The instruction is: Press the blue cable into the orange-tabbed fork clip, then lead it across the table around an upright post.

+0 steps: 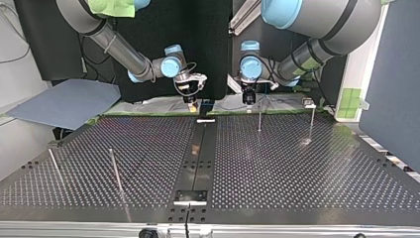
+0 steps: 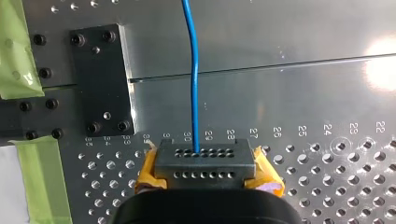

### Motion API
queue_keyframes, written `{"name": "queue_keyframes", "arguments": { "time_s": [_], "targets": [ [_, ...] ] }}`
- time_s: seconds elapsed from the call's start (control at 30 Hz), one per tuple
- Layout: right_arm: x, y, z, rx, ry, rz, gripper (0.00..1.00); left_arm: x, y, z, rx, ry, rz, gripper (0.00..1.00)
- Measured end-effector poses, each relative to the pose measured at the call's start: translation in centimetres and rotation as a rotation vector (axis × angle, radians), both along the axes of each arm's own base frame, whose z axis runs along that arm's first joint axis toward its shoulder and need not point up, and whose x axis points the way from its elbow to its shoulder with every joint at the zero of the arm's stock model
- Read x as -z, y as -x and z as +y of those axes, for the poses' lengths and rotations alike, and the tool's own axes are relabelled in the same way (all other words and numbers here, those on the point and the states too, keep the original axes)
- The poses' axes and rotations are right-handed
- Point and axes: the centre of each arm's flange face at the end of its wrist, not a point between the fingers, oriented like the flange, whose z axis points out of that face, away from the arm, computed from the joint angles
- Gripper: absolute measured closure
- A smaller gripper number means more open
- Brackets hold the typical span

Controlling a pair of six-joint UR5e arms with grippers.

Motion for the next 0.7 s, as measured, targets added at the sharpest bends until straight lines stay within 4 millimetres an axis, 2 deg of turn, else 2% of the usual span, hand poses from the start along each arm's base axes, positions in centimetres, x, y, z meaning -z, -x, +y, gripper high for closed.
{"name": "queue_keyframes", "arguments": {
  "time_s": [0.4,0.7],
  "targets": [
    [0.0,0.0,0.0,0.0,0.001,-0.002,1.0,-0.5,-0.8,-0.4,0.001,-0.001,-0.025,0.0],
    [0.0,0.1,-0.1,0.002,0.0,-0.002,1.0,1.1,-0.6,-0.6,0.002,-0.012,-0.004,0.0]
  ]
}}
